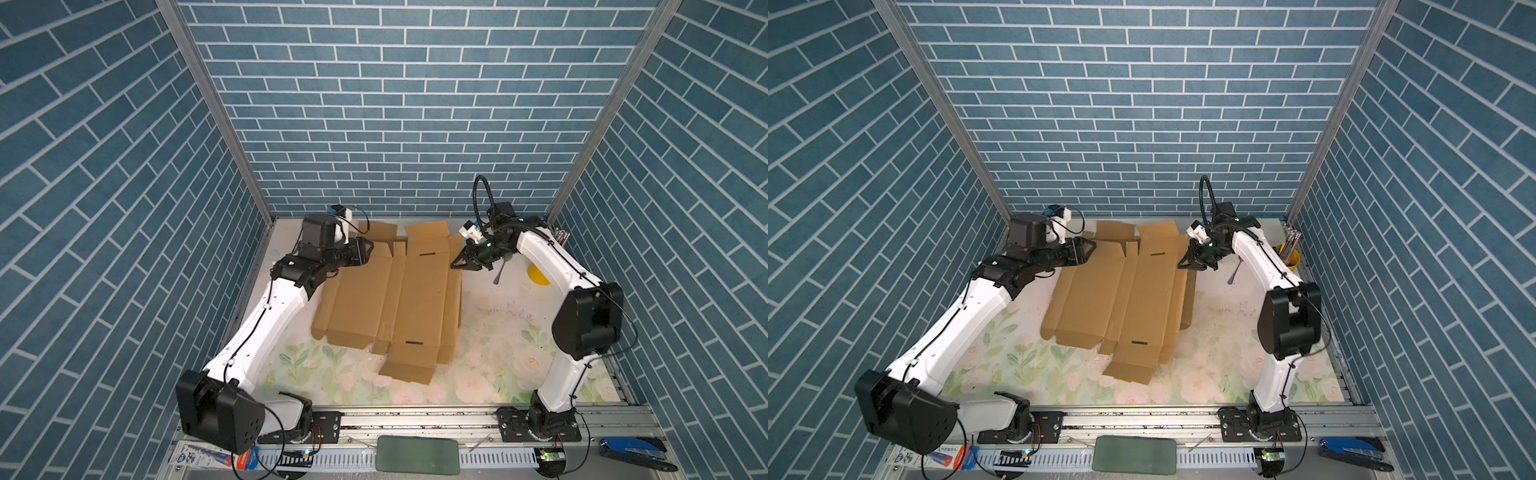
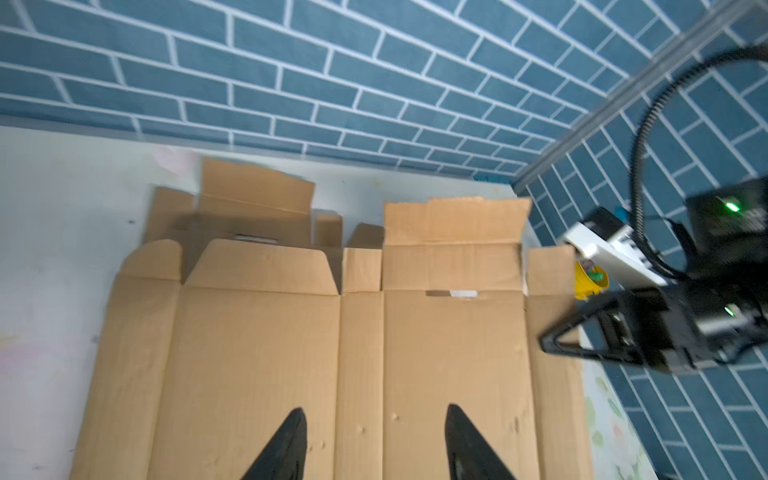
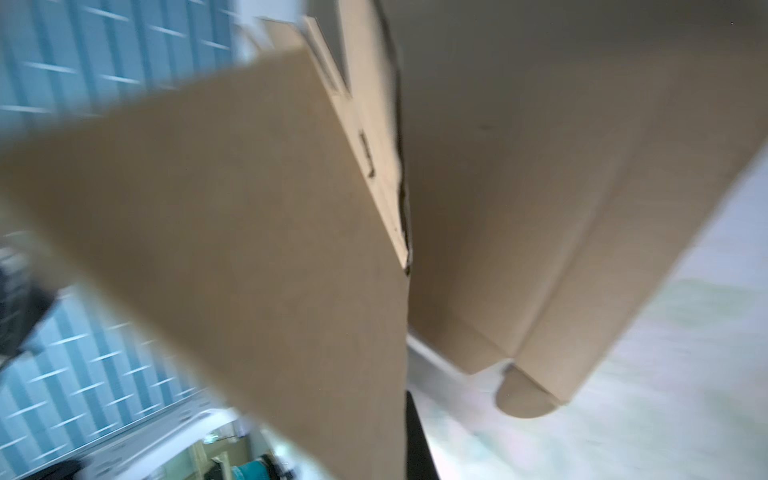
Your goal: Fold the paper box
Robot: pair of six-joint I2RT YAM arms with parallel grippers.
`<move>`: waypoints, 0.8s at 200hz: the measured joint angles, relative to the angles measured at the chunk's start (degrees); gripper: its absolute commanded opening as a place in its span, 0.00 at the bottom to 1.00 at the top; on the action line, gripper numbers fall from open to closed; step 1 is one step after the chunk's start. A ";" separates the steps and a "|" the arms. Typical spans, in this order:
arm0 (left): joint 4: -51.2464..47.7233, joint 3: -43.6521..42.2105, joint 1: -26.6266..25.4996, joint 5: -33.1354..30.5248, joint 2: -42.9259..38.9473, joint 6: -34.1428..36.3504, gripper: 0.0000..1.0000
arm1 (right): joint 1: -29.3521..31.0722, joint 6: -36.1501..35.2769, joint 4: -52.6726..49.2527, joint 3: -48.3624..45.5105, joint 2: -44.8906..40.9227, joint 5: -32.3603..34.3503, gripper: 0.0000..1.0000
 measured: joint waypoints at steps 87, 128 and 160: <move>10.91 -12.85 -2.51 4.11 15.02 -1.11 0.53 | -1.09 2.69 0.63 9.81 16.79 14.93 0.61; 15.87 -13.79 -2.56 3.58 15.41 -2.05 0.51 | -2.67 10.73 12.35 -18.84 -4.83 14.53 0.68; 19.41 -17.22 -2.56 2.58 17.20 -3.74 0.48 | -0.37 17.64 20.74 -33.22 -12.87 14.14 0.70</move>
